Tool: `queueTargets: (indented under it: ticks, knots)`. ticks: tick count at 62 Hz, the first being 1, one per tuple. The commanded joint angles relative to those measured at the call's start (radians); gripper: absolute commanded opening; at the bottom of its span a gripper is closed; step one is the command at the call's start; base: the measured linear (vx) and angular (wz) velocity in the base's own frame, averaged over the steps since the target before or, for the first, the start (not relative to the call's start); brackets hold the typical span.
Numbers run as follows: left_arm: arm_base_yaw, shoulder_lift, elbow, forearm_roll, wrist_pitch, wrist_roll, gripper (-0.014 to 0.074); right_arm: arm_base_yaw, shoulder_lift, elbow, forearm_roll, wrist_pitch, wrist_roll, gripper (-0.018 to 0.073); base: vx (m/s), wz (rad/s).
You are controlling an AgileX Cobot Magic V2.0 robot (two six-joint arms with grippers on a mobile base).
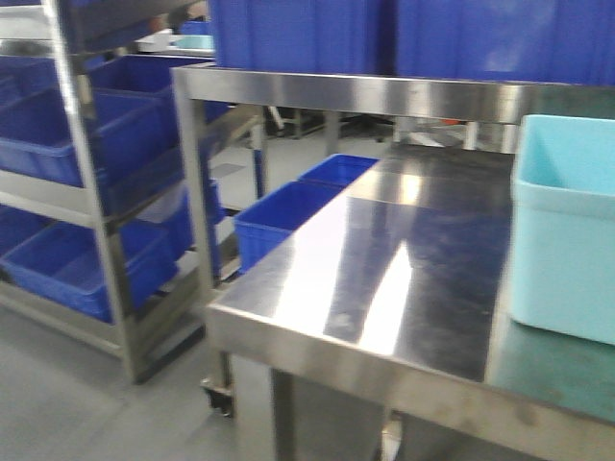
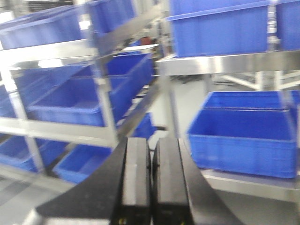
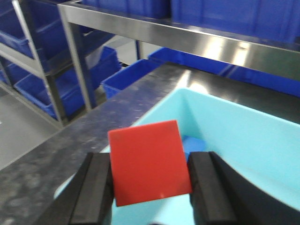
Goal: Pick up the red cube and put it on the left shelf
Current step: 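Turn the base away from the table holding the red block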
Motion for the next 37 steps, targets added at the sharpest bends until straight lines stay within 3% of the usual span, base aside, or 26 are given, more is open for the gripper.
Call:
queueTargets:
  ticks: [1, 37]
  knots:
    - [-0.001, 0.008, 0.022, -0.010, -0.081, 0.001, 0.0106, -0.005, -0.001, -0.032, -0.007, -0.096, -0.003, 0.0058, -0.08, 0.48]
    - [-0.001, 0.008, 0.022, -0.010, -0.081, 0.001, 0.0106, -0.005, -0.001, -0.032, -0.007, -0.096, -0.003, 0.0058, -0.11, 0.59]
